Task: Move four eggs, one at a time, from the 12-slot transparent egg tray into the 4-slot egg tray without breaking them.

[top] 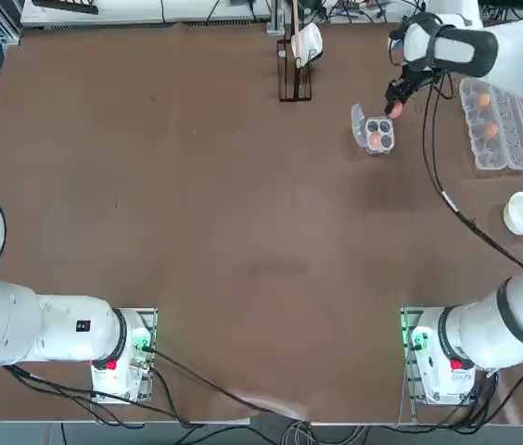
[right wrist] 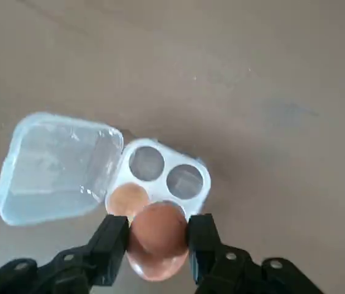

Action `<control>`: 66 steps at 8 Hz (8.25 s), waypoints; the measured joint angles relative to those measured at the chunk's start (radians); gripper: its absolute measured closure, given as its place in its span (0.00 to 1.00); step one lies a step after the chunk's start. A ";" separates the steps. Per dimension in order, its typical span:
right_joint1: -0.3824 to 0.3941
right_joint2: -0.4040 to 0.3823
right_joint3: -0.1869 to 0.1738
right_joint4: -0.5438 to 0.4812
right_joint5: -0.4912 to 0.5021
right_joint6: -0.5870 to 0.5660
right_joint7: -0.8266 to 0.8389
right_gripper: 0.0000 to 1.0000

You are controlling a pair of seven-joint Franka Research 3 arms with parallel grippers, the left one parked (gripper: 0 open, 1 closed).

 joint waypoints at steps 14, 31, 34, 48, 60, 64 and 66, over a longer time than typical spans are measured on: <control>0.083 0.148 -0.017 0.050 -0.004 0.075 0.272 0.43; -0.101 0.011 -0.229 0.071 -0.068 -0.157 -0.823 0.00; -0.239 0.038 -0.231 0.054 -0.068 -0.041 -1.194 0.00; -0.393 0.151 -0.228 -0.025 -0.067 0.287 -1.674 0.05; -0.495 0.227 -0.135 -0.013 -0.055 0.367 -1.695 0.12; -0.495 0.227 -0.134 -0.001 -0.055 0.367 -1.700 0.18; -0.496 0.229 -0.134 -0.001 -0.055 0.366 -1.702 0.21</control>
